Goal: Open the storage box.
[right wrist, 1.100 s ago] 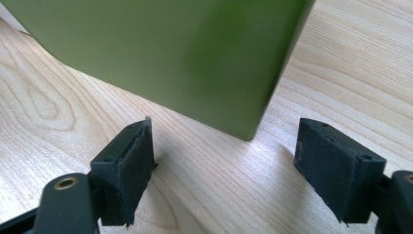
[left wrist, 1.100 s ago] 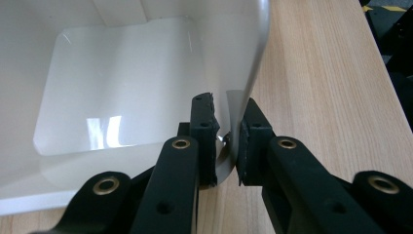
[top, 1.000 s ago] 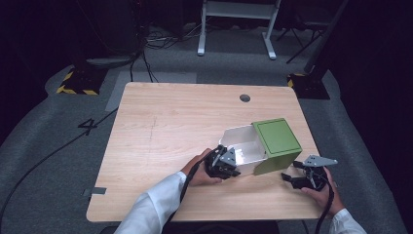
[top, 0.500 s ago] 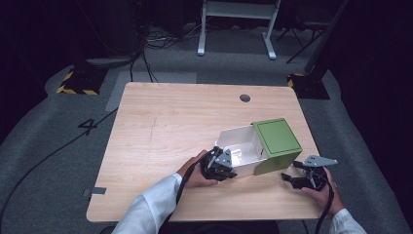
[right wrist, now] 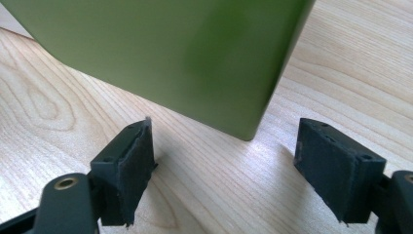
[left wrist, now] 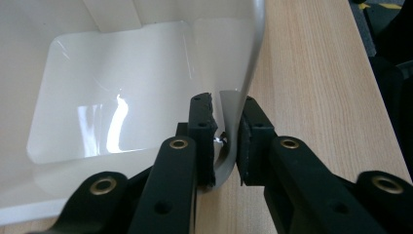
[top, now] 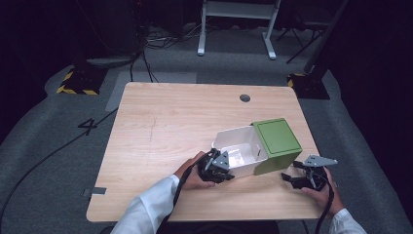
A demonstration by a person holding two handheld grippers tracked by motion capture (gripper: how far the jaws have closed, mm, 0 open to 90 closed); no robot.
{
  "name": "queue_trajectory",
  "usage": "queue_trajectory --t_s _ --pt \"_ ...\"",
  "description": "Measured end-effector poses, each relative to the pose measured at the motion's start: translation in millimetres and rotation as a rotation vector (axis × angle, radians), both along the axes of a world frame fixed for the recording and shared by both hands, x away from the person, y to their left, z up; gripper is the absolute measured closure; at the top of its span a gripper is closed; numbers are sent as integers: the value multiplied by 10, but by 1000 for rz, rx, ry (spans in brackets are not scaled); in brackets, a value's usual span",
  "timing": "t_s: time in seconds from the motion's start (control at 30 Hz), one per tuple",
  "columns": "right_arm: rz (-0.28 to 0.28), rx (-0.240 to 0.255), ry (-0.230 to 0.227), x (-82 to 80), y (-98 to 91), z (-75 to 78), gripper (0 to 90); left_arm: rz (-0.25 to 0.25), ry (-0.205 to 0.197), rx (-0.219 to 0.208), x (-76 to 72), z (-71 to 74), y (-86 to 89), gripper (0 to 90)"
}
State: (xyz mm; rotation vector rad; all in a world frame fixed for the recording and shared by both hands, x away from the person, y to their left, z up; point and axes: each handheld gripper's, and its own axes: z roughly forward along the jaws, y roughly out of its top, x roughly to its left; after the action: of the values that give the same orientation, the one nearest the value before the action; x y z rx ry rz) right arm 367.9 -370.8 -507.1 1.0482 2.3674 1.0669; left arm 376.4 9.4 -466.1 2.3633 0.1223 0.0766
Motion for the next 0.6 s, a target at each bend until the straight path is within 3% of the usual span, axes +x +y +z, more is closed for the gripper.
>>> queue_trajectory --t_s 0.27,0.3,0.5,0.6 --pt "0 0 0 0 0 0 224 13 -7 -3 -3 24 14 647" --pt "0 0 0 0 0 0 224 20 -15 -3 0 35 19 565" --pt "0 0 0 0 0 0 224 62 -24 -50 -10 176 97 418" --pt "0 0 0 0 0 0 223 95 -49 -60 -14 237 140 310"
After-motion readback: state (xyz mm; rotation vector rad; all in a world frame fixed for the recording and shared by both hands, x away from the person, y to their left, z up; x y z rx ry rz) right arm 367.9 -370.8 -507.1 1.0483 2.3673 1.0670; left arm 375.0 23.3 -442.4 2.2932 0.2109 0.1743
